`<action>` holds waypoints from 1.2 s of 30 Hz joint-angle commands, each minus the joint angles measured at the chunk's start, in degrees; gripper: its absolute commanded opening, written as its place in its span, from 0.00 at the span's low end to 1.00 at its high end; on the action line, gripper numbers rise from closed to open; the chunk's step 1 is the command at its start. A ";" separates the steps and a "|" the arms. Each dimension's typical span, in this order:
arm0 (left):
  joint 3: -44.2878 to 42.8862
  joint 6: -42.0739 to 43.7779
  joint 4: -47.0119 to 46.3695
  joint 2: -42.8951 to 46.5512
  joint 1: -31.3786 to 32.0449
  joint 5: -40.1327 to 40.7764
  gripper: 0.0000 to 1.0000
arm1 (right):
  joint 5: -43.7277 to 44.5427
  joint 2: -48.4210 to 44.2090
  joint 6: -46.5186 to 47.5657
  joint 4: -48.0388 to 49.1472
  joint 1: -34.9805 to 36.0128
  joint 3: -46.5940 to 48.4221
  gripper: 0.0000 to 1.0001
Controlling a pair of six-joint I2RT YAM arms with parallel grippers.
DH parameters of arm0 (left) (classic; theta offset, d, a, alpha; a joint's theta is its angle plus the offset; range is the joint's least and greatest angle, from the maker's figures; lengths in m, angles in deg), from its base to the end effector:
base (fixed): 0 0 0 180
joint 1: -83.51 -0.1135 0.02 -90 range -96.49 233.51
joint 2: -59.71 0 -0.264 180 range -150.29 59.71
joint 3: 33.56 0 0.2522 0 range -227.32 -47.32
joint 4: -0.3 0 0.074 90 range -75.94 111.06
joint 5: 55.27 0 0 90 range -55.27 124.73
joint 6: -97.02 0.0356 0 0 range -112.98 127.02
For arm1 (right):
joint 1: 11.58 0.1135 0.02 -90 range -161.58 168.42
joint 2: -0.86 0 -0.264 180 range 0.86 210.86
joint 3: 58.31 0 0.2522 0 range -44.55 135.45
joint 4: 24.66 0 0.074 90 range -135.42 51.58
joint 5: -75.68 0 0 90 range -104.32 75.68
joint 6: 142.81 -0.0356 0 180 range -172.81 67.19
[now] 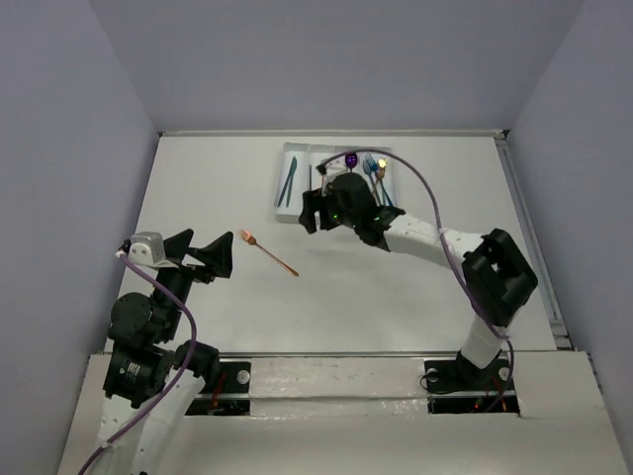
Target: Sort the eating utensils into containers
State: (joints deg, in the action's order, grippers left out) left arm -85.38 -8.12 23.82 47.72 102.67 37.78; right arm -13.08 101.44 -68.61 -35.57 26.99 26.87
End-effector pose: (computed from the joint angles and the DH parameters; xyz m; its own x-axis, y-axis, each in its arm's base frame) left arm 0.0578 -0.0181 0.3606 0.1831 -0.3397 -0.9225 0.3391 0.9026 -0.2651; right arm 0.3209 0.2549 0.2575 -0.4990 -0.0498 -0.8652 -0.4908 0.8390 0.2348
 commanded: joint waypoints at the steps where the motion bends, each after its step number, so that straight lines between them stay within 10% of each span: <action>1: -1.05 -0.16 -2.20 -0.93 0.27 -0.41 0.99 | 1.13 3.66 2.60 -1.27 11.08 -0.50 0.73; 18: -1.05 -0.16 -2.38 -1.02 0.27 -0.68 0.99 | 9.22 26.76 9.73 -15.95 19.44 23.85 0.69; 36: -0.87 -0.33 -2.11 -0.23 0.27 -0.76 0.99 | 6.05 32.94 5.16 -15.69 19.97 33.53 0.00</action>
State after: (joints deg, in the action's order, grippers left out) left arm -85.38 -8.12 23.80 47.42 102.67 37.76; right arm -6.61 135.16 -61.41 -53.15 46.29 60.51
